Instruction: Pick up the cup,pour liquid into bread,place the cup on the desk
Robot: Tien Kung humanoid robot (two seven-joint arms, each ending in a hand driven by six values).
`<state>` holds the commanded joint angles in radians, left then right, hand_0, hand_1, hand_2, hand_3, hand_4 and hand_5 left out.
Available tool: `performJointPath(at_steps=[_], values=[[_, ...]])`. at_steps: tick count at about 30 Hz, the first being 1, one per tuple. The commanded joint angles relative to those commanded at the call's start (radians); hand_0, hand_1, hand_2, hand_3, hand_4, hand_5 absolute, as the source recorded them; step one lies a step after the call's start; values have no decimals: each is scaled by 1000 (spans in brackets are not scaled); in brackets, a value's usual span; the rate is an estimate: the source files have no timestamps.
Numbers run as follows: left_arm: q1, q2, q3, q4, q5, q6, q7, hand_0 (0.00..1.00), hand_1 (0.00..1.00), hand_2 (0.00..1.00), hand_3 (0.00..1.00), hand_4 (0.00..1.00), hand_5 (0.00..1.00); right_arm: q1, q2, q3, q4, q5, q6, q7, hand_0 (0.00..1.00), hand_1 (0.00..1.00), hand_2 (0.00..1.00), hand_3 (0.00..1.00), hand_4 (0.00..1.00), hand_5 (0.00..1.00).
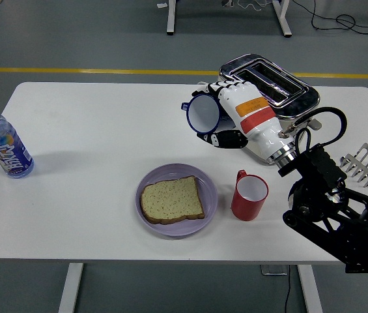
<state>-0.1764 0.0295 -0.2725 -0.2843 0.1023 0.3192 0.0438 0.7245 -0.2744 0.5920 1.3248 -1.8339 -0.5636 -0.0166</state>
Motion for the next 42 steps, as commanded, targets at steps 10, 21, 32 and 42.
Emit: performJointPath(at_steps=[10,21,32,42], values=[[5,0,-5,0,9,0,2,685,697,701,554,254,998,-62,-40,131,67,419,64,63,313,307,452,457,803,2],[4,1,12,0,-20,-1,-10,687,696,701,555,254,998,-160,-113,247,97,795,115,85,326,308,452,457,802,2],[4,-1,17,0,-29,-1,-12,686,695,701,555,254,998,-259,-167,326,94,805,137,71,341,309,452,457,798,2],[1,-1,15,1,-26,-2,-12,686,696,702,556,253,998,-387,-185,437,96,733,128,77,357,311,454,458,795,2]])
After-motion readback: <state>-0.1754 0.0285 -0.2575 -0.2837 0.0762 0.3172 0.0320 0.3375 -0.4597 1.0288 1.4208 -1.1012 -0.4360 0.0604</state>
